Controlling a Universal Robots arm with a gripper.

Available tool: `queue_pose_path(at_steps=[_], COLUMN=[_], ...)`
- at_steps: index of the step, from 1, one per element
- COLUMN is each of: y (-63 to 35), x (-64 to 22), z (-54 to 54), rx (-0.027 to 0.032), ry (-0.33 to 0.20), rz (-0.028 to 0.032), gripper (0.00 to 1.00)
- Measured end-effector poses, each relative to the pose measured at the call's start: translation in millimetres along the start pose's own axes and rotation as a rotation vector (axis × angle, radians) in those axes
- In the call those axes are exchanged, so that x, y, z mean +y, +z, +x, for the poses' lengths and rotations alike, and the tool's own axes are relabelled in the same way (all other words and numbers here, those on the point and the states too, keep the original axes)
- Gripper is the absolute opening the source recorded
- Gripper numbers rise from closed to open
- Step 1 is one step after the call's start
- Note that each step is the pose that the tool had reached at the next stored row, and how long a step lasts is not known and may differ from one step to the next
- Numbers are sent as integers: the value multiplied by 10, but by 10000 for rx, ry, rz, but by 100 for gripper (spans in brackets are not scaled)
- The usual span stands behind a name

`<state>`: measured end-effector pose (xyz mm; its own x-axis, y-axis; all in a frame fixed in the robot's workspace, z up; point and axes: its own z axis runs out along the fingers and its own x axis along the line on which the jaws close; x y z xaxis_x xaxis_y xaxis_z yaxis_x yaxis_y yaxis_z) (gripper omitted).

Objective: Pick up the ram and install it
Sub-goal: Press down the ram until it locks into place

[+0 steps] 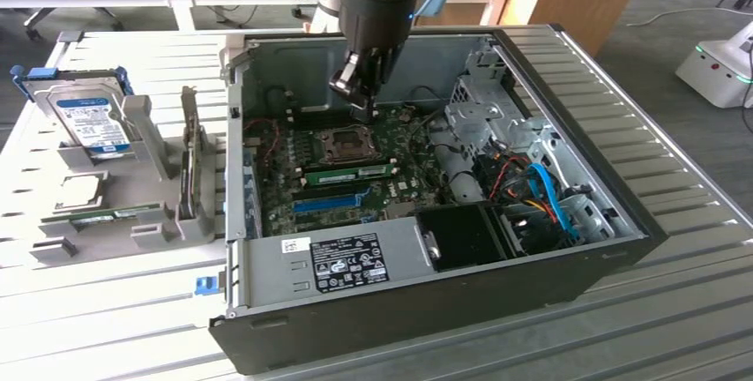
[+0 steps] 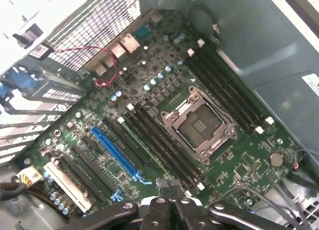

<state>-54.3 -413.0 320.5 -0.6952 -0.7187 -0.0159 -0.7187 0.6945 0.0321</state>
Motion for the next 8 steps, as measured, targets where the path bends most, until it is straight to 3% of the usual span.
queue_pose_path(at_steps=[8], y=[2], x=[1], z=[1], rx=[-28], ry=[868], rz=[15], gripper=[11])
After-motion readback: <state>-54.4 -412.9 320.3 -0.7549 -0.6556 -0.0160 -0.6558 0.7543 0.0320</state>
